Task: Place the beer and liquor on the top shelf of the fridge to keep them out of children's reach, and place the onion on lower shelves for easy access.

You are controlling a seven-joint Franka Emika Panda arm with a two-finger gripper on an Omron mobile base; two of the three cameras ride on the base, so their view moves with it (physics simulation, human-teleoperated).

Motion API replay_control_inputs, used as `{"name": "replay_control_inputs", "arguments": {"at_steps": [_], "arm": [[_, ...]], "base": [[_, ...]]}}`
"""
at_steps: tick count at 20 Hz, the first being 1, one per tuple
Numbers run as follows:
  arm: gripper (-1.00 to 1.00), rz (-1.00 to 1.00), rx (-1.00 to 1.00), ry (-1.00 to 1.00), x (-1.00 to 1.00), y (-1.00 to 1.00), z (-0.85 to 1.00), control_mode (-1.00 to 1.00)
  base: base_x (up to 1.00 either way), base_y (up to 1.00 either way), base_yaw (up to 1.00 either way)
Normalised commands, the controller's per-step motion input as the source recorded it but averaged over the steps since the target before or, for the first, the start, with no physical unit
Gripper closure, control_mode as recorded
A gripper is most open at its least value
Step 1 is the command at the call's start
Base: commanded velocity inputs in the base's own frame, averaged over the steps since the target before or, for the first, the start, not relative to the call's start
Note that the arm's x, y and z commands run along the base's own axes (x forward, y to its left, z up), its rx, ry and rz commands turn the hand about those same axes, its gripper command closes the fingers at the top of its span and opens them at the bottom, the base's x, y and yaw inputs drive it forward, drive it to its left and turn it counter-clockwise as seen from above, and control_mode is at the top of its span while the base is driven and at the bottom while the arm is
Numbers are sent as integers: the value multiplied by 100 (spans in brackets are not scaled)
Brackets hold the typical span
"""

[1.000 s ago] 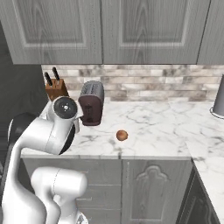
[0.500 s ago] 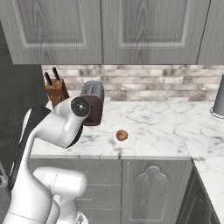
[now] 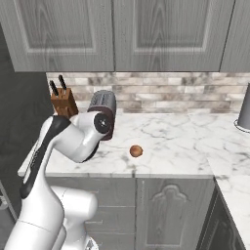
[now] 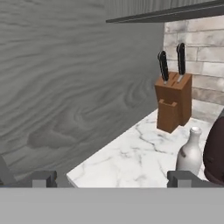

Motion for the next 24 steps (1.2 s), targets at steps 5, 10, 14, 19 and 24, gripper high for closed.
{"name": "replay_control_inputs", "arguments": {"at_steps": [5, 10, 14, 19, 24], "arm": [[-100, 0, 10, -3, 14, 5, -22, -100], [-100, 0, 9, -5, 16, 10, -14, -100], [-100, 0, 8, -3, 19, 18, -8, -100], [-100, 0, 6, -2, 19, 12, -3, -100], [-100, 0, 0, 0, 29, 5, -7, -100]], "base": [[0, 0, 0], [0, 0, 0], [0, 0, 0], [0, 0, 0], [0, 0, 0]]}}
